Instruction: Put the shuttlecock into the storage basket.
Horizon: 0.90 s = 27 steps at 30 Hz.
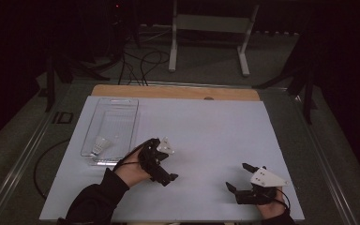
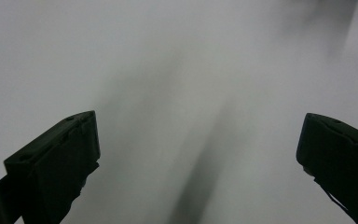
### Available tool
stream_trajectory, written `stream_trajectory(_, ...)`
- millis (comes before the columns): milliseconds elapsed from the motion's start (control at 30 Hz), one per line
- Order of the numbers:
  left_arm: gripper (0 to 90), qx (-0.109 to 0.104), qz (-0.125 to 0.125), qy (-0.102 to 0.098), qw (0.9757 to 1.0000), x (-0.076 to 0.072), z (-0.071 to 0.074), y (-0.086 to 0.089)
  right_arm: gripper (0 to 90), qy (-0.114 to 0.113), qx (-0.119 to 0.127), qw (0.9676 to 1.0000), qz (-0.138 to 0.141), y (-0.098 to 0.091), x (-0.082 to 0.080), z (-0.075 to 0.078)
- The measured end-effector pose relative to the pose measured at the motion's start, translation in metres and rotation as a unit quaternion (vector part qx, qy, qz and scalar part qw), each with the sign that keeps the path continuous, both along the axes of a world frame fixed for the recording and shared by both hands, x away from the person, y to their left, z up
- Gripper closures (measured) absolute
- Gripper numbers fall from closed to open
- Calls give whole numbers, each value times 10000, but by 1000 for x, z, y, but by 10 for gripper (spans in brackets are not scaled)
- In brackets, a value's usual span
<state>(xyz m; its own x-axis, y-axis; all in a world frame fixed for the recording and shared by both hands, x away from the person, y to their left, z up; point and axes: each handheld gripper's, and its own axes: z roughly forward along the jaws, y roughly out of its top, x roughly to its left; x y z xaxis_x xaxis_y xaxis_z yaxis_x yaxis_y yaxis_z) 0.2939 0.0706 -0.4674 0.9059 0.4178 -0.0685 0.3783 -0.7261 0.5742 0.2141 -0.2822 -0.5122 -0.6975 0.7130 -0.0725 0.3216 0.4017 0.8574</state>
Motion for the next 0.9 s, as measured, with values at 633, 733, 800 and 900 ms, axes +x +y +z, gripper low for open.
stream_trajectory(633, 3, 29, -115, 13, 9999, -12, -21, 11, 91, 56, -7, 10000, 15, 0, 1, -1)
stream_trajectory(733, 3, -20, -144, 40, 9999, -14, -23, 13, 91, 66, -3, 10000, 30, 1, 1, -2)
stream_trajectory(800, 3, -38, -131, 63, 9999, -16, -25, 14, 91, 78, 6, 10000, 29, 1, 1, -2)
stream_trajectory(900, 3, 19, -135, 78, 9999, -19, -28, 17, 91, 84, 7, 10000, 25, 0, 1, -2)
